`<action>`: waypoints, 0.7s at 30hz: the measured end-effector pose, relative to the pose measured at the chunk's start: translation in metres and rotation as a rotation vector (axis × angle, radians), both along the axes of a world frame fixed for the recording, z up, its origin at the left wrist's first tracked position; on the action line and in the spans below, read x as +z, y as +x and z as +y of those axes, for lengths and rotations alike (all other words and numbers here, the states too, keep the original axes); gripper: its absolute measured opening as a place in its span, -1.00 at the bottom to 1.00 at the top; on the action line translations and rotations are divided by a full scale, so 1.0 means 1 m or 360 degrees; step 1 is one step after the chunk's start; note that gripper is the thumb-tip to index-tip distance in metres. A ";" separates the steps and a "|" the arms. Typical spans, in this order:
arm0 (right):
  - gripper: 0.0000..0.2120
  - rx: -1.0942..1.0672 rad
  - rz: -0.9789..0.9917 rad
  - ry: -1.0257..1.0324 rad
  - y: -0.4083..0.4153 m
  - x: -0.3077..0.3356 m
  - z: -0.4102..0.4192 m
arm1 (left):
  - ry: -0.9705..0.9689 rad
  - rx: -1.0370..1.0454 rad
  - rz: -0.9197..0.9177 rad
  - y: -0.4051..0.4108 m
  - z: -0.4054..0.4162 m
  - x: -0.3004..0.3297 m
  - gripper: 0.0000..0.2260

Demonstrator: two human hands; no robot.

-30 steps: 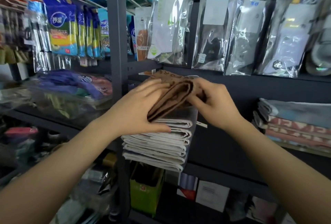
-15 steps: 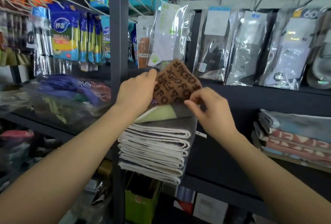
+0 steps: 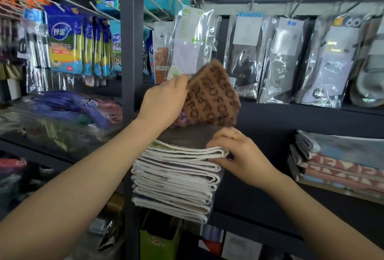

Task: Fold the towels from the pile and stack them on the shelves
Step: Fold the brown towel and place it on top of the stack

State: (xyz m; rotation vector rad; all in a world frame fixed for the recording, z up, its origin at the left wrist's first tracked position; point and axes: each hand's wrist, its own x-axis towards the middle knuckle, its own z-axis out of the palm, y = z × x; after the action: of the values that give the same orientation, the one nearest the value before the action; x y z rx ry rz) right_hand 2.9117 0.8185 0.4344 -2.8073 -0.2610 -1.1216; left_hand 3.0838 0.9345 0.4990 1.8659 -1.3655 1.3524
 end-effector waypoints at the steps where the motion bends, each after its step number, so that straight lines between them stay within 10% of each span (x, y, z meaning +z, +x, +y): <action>1: -0.83 -0.0069 -0.0072 -0.0110 -0.004 -0.007 -0.001 | 0.0021 -0.0149 -0.0144 -0.005 0.004 -0.009 -0.81; 8: -0.57 0.0144 -0.0281 0.0382 -0.045 -0.004 0.005 | 0.0592 -0.0618 -0.0397 -0.015 0.050 -0.058 -0.42; 14: -0.81 -0.0376 -0.0395 0.1706 -0.007 0.021 -0.034 | 0.1444 -0.0502 0.0702 -0.045 0.065 -0.012 -0.31; 17: -0.87 -0.0339 -0.0082 0.2218 0.026 0.034 -0.063 | 0.0955 -0.0647 0.1234 -0.038 0.041 0.010 -0.46; 21: -0.70 -0.0446 0.0057 0.2414 0.065 0.041 -0.094 | 0.0846 -0.0029 0.1040 -0.007 -0.016 0.029 -0.62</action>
State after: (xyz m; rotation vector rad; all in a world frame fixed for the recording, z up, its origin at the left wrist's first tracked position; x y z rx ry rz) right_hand 2.9765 0.7247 0.4752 -1.4733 0.7095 -0.7231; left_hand 3.0765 0.9180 0.5283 2.3231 -1.4362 0.2895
